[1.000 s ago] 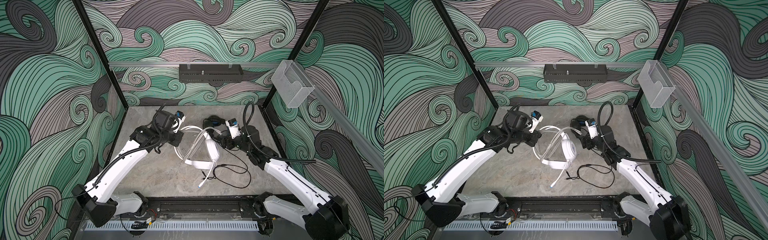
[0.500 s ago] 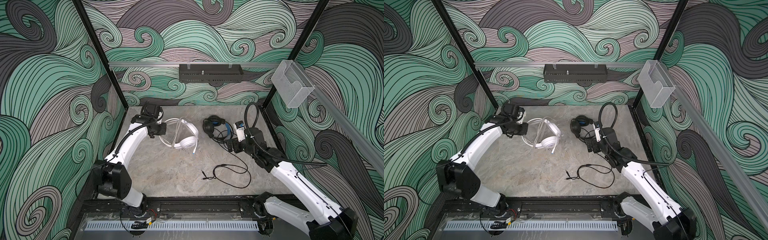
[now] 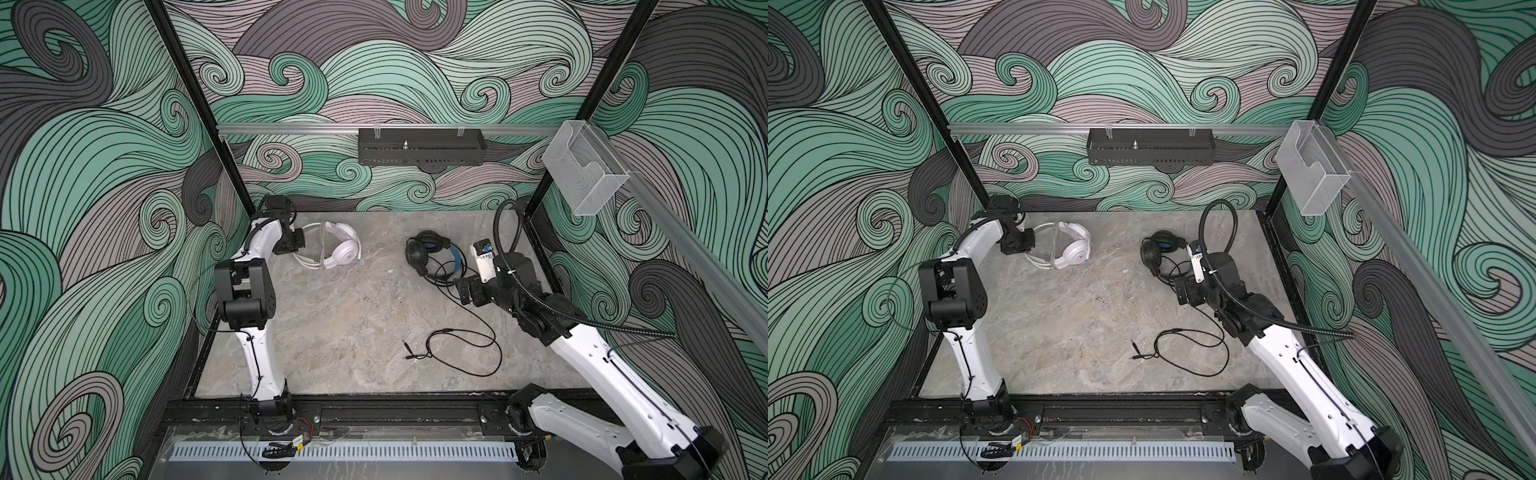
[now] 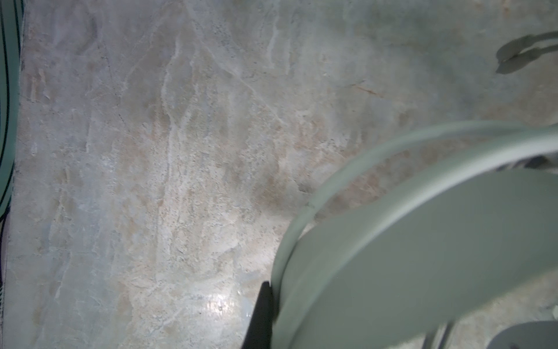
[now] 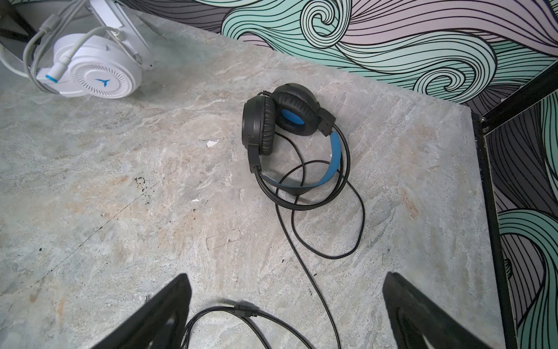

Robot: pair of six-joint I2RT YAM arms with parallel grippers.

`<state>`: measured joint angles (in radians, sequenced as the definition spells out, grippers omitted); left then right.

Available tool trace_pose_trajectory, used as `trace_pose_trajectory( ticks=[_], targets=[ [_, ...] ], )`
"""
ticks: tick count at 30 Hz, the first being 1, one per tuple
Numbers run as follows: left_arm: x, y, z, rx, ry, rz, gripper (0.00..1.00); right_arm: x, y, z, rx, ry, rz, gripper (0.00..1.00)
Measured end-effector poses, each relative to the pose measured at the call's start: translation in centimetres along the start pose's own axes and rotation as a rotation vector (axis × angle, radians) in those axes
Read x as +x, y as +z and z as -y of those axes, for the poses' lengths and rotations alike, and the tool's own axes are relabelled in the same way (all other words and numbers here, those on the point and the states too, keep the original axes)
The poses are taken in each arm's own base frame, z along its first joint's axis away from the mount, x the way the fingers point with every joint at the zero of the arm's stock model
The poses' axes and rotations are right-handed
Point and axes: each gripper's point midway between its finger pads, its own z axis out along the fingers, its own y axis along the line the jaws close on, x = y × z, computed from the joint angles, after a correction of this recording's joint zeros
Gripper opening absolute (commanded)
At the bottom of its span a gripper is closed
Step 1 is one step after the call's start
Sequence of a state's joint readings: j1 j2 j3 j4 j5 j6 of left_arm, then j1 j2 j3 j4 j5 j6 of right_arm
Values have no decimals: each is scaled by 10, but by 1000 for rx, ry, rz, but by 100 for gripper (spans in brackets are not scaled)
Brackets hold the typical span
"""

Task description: Wrap the headphones

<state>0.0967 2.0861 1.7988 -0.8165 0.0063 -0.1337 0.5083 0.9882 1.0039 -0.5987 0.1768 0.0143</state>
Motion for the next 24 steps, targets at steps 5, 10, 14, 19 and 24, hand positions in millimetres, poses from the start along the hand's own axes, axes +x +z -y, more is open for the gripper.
trace_pose_trajectory(
  ticks=[5, 10, 14, 19, 24],
  targets=[
    [-8, 17, -19, -22, -40, -12, 0, -3, 0, -5, -13, -16, 0, 100],
    [-10, 30, -27, -34, -57, -25, 1, -2, 1, -8, -17, -24, -5, 100],
    [-6, 39, -31, -51, -62, -41, 5, 0, 5, -10, -11, -37, -18, 100],
    [-1, 50, -32, -53, -65, -62, 13, 0, 5, -10, -4, -45, -18, 99],
    [4, 57, -33, -54, -69, -78, 25, 0, 5, -11, -8, -49, -18, 100]
  ],
)
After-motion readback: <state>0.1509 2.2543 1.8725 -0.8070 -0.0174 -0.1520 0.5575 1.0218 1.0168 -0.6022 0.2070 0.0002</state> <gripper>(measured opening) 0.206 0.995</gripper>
